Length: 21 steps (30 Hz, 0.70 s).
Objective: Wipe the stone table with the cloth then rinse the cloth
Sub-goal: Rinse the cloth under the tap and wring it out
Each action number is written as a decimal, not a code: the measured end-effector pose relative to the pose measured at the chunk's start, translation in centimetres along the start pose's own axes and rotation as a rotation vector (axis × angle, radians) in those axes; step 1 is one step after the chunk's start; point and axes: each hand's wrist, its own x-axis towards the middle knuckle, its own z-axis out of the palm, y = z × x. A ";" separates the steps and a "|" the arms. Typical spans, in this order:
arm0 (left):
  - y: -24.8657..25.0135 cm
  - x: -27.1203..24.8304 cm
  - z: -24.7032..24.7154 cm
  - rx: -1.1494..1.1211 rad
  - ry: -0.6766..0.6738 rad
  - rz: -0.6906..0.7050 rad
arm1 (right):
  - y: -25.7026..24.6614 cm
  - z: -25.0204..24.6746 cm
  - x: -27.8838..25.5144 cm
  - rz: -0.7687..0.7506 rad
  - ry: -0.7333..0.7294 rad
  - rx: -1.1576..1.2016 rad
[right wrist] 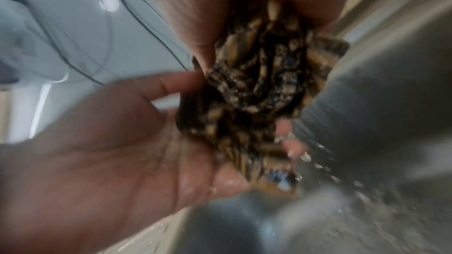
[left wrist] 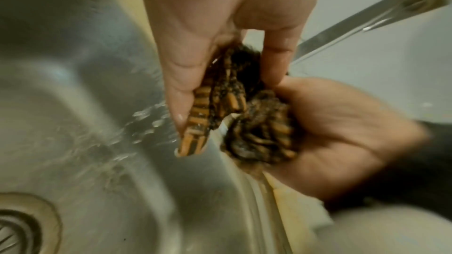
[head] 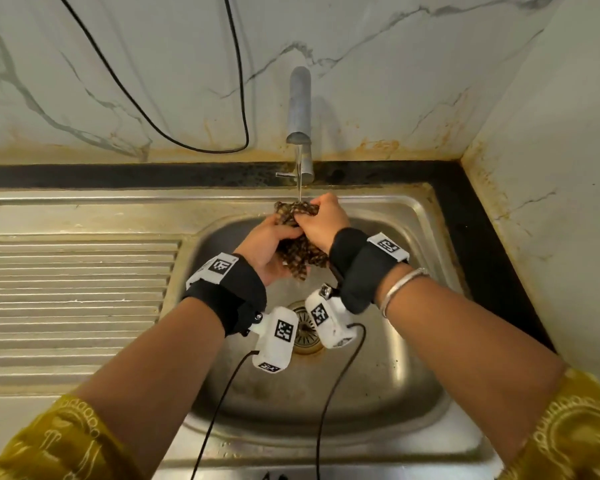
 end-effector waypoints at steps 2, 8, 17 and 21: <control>0.5 -0.6 0.1 0.046 -0.046 -0.026 | -0.1 0.7 0.8 0.089 -0.020 0.211; 0.9 -0.8 0.1 0.575 -0.025 0.145 | 0.5 2.4 2.1 0.320 -0.188 0.700; 0.0 -1.2 -1.6 0.320 0.202 0.261 | 1.4 3.2 -0.1 0.115 -0.107 0.550; -0.8 -0.4 -1.3 -0.017 0.271 0.140 | 1.1 2.7 -0.2 0.039 -0.086 0.544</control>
